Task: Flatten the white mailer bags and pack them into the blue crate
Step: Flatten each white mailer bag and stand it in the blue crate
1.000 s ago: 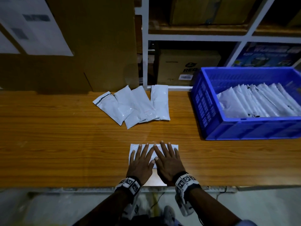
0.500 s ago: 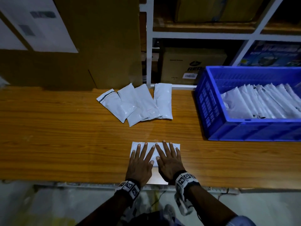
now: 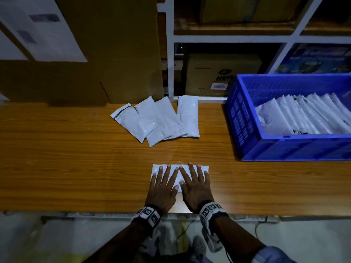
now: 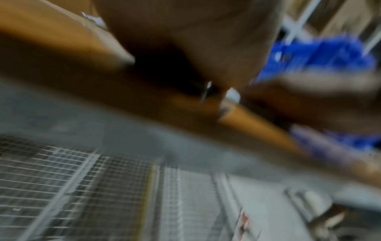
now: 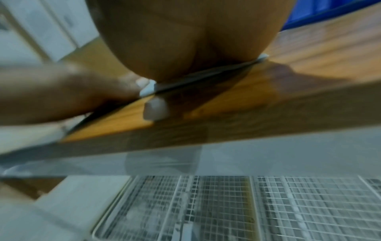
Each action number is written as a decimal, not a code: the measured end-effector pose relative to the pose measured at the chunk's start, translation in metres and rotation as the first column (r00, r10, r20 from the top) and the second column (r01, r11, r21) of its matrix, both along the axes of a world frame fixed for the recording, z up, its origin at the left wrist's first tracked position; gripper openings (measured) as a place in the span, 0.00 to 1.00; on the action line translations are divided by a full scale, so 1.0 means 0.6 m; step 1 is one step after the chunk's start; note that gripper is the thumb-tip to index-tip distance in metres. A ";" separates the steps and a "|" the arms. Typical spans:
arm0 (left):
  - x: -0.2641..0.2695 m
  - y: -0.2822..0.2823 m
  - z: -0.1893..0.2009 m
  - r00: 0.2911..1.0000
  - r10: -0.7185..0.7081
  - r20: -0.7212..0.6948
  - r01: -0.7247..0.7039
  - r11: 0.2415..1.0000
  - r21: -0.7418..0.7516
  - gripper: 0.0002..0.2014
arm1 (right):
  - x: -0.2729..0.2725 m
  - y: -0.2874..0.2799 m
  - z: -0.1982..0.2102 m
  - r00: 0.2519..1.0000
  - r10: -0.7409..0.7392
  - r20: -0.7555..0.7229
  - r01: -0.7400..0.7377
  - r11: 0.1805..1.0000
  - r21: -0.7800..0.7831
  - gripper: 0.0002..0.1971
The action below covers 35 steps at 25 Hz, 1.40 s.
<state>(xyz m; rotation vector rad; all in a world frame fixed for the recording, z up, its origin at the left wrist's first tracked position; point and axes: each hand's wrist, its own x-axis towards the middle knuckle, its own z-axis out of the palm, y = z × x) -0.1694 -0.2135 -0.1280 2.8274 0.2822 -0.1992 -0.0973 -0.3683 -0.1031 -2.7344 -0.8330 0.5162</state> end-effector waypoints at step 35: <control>0.050 0.009 0.154 0.969 -0.071 0.236 0.030 0.985 0.173 0.18 | 0.070 -0.008 0.154 0.942 0.170 0.291 -0.169 0.985 -0.029 0.16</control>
